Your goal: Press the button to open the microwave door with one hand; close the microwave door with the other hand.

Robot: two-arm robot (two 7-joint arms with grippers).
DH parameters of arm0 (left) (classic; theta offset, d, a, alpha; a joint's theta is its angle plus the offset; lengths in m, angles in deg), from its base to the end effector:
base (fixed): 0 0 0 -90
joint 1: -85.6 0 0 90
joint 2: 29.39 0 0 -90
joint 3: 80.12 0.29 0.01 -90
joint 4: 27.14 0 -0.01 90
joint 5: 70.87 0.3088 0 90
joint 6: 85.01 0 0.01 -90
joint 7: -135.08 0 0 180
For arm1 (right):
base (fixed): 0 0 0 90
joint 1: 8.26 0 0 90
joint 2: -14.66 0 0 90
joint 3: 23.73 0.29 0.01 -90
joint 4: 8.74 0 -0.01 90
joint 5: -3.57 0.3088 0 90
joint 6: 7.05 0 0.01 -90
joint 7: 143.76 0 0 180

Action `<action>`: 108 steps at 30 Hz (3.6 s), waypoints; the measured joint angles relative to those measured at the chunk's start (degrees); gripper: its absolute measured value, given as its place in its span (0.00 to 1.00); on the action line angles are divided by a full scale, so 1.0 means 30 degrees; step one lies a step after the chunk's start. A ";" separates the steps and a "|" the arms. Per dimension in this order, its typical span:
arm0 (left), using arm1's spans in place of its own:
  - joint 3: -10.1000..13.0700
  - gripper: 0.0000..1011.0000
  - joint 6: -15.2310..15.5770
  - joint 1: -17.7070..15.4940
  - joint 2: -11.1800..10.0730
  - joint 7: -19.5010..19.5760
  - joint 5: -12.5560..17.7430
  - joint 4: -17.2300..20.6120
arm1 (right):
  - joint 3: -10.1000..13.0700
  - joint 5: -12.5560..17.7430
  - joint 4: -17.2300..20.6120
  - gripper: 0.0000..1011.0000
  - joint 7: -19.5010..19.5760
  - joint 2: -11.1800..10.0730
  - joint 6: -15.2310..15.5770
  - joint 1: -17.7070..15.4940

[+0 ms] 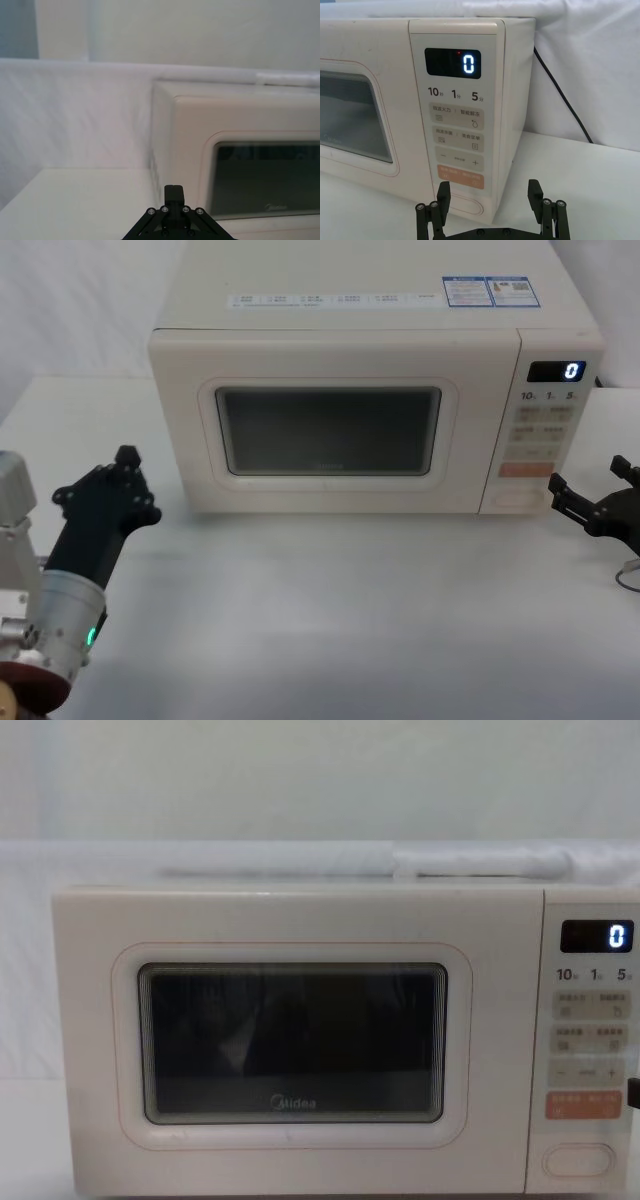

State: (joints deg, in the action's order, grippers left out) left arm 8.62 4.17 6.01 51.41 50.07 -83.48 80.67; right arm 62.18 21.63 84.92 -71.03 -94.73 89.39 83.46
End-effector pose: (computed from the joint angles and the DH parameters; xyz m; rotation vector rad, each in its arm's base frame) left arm 0.2754 0.0392 -0.2521 -0.1524 -0.0711 1.4489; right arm 0.3360 -0.0707 -0.2627 -0.0513 0.0212 -1.1827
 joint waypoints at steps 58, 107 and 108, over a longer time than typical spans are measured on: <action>-0.1270 0.20 -0.0150 -0.0835 0.0760 0.0115 0.0130 -0.3267 | 0.0001 0.0000 0.0000 0.99 0.0000 0.0001 0.0001 0.0000; -0.1270 0.99 -0.0171 -0.0836 0.0760 0.0126 0.0108 -0.3255 | 0.0001 0.0001 0.0000 0.99 0.0001 0.0001 0.0000 0.0000; -0.1270 0.99 -0.0171 -0.0836 0.0760 0.0126 0.0108 -0.3255 | 0.0000 0.0000 0.0000 0.99 0.0001 0.0000 0.0000 -0.0001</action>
State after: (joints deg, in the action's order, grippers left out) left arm 4.81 3.65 3.50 53.69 50.45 -83.16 70.90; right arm 62.18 21.63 84.92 -71.03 -94.73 89.39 83.45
